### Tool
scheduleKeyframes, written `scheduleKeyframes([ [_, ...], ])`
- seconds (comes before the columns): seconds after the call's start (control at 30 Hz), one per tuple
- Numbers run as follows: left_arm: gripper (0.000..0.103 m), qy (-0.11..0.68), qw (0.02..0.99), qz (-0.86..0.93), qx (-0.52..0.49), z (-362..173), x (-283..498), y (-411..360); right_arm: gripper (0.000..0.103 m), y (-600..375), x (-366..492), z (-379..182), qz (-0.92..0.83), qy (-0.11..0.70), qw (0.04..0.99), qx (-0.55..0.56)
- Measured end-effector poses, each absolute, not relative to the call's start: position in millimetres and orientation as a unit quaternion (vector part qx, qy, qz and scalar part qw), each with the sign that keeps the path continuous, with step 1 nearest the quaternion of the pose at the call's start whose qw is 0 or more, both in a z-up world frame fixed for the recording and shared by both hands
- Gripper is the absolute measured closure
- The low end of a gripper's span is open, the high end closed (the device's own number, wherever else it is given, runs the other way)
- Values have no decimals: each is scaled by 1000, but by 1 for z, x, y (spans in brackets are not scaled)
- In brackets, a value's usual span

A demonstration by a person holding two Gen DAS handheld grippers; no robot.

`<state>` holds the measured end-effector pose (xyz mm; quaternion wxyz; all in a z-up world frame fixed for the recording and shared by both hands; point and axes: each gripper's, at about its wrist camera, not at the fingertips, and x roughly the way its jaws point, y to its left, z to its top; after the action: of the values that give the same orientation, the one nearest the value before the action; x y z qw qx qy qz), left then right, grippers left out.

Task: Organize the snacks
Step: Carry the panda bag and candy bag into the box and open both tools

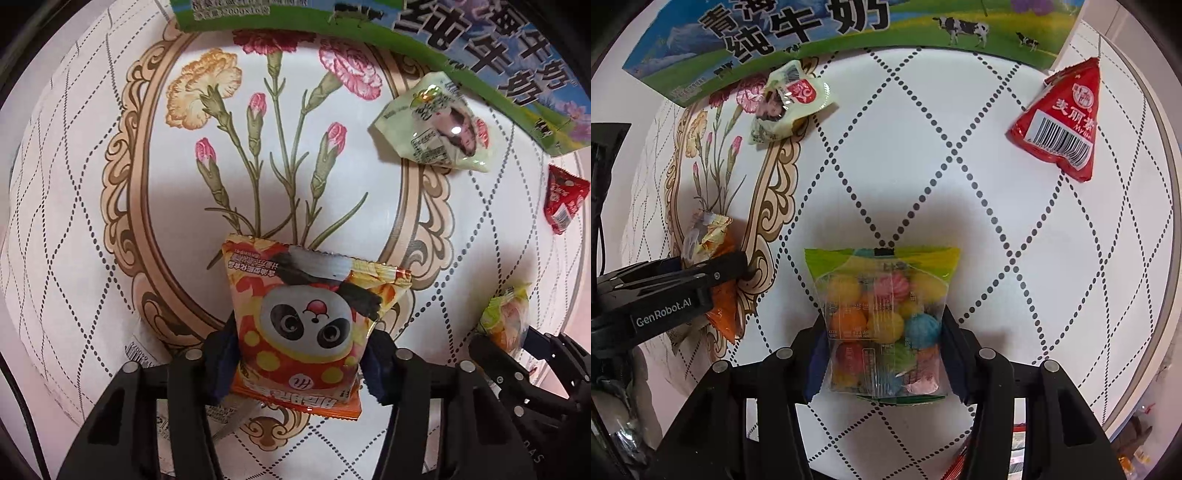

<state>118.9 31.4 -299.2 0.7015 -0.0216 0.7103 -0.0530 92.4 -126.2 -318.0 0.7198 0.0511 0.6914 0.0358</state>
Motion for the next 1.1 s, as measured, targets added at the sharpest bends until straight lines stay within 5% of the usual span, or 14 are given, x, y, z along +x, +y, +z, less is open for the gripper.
scheduleKeyframes([
  [0.3, 58, 658, 742, -103, -82, -193, 136, 41, 48, -116, 115, -230, 95, 622, 770, 104],
  [0.57, 57, 597, 791, -124, -42, -81, 236, 43, 48, -109, 192, -145, 128, 544, 819, 129],
  [0.8, 57, 646, 756, -97, 24, -112, 335, 32, 48, -87, 268, -148, 111, 533, 832, 107],
  [1.1, 56, 699, 710, -82, 22, -166, 370, 31, 46, -82, 313, -214, 122, 598, 773, 173],
])
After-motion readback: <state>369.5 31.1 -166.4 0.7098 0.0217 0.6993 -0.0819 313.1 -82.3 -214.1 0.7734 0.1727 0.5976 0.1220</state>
